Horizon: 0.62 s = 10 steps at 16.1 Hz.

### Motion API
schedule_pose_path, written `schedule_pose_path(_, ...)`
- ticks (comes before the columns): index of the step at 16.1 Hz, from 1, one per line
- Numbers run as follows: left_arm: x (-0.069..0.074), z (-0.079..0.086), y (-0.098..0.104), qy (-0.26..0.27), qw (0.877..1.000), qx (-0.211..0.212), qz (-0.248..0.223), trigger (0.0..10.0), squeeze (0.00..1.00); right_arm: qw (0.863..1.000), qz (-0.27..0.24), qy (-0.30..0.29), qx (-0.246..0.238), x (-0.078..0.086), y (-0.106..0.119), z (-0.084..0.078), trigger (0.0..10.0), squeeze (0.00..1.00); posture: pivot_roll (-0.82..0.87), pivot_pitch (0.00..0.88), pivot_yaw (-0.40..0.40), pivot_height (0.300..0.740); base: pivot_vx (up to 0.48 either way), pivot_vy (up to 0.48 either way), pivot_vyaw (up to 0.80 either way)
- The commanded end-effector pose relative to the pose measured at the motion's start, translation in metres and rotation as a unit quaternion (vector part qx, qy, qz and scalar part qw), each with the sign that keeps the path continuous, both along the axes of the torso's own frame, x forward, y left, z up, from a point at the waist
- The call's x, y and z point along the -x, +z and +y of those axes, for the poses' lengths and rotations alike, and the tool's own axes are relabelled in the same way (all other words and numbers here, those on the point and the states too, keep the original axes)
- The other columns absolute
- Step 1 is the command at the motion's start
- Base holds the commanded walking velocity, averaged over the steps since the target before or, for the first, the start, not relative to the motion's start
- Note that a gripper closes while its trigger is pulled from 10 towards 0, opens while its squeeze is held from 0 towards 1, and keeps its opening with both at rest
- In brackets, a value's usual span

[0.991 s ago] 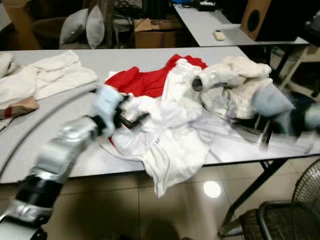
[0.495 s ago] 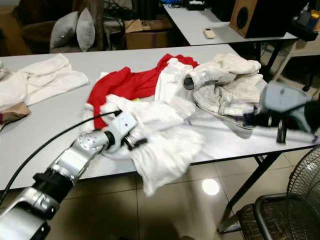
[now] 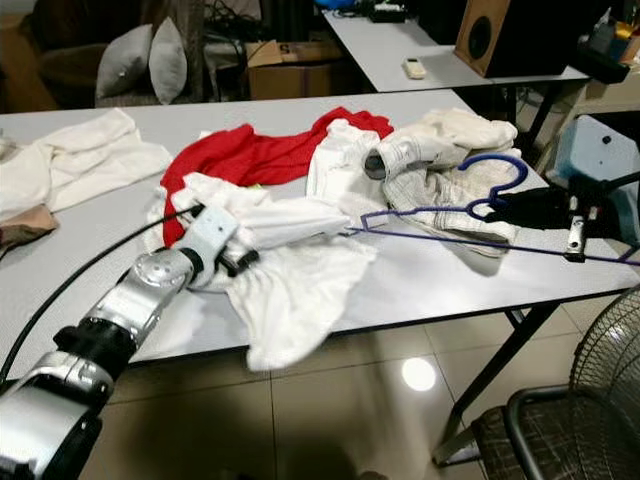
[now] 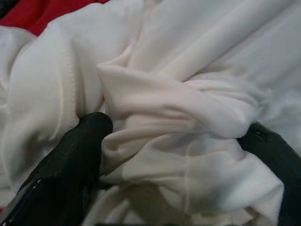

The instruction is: Hang hanger

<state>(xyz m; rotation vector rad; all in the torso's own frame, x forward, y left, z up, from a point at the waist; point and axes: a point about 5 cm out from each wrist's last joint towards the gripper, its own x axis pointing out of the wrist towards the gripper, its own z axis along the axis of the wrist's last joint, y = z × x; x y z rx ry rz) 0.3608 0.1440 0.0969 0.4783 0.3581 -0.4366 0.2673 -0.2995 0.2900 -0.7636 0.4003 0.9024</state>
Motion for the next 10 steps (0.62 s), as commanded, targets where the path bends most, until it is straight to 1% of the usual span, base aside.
schedule_pose_path(1,0.002,0.013,-0.009,0.038,0.999,-0.002,0.021,10.0,0.22,1.000,-0.016,-0.024,0.009,0.005,0.011,-0.012,10.0,0.00,-0.21,0.000,0.033,0.740,0.000,0.000,0.00)
schedule_pose_path(2,0.002,0.012,-0.013,0.044,0.999,0.003,0.030,10.0,0.22,0.997,-0.004,-0.055,0.050,0.007,0.005,-0.026,10.0,0.00,-0.22,0.000,0.030,0.740,0.000,0.000,0.00)
schedule_pose_path(3,0.003,0.012,-0.015,0.046,0.998,0.003,0.033,10.0,0.22,0.995,0.002,-0.072,0.076,0.008,0.002,-0.034,10.0,0.00,-0.22,0.000,0.029,0.740,0.000,0.000,0.00)
schedule_pose_path(5,0.003,0.009,-0.016,0.043,0.999,0.004,0.032,10.0,0.22,0.991,0.019,-0.087,0.095,0.010,-0.007,-0.041,10.0,0.00,-0.22,0.000,0.029,0.740,0.000,0.000,0.00)
schedule_pose_path(6,0.003,0.004,-0.016,0.035,0.999,0.013,0.028,10.0,0.22,0.990,0.032,-0.082,0.108,0.010,-0.019,-0.039,10.0,0.00,-0.24,0.000,0.014,0.740,0.000,0.000,0.00)
schedule_pose_path(7,0.002,0.000,-0.014,0.027,0.999,0.020,0.024,10.0,0.22,0.991,0.041,-0.073,0.104,0.011,-0.026,-0.035,10.0,0.00,-0.24,0.000,0.005,0.740,0.000,0.000,0.00)
schedule_pose_path(8,0.002,-0.006,-0.010,0.012,0.999,0.032,0.017,10.0,0.22,0.993,0.056,-0.054,0.085,0.011,-0.038,-0.023,10.0,0.00,-0.23,0.000,0.000,0.740,0.000,0.000,0.00)
schedule_pose_path(9,0.001,-0.010,-0.006,0.002,0.999,0.036,0.007,10.0,0.22,0.994,0.059,-0.039,0.081,0.010,-0.047,-0.014,10.0,0.00,-0.23,0.000,-0.007,0.740,0.000,0.000,0.00)
schedule_pose_path(10,0.000,-0.015,-0.001,-0.015,0.999,0.048,-0.005,10.0,0.21,0.996,0.049,-0.024,0.075,0.006,-0.053,-0.003,10.0,0.00,-0.23,0.000,-0.013,0.740,0.000,0.000,0.00)
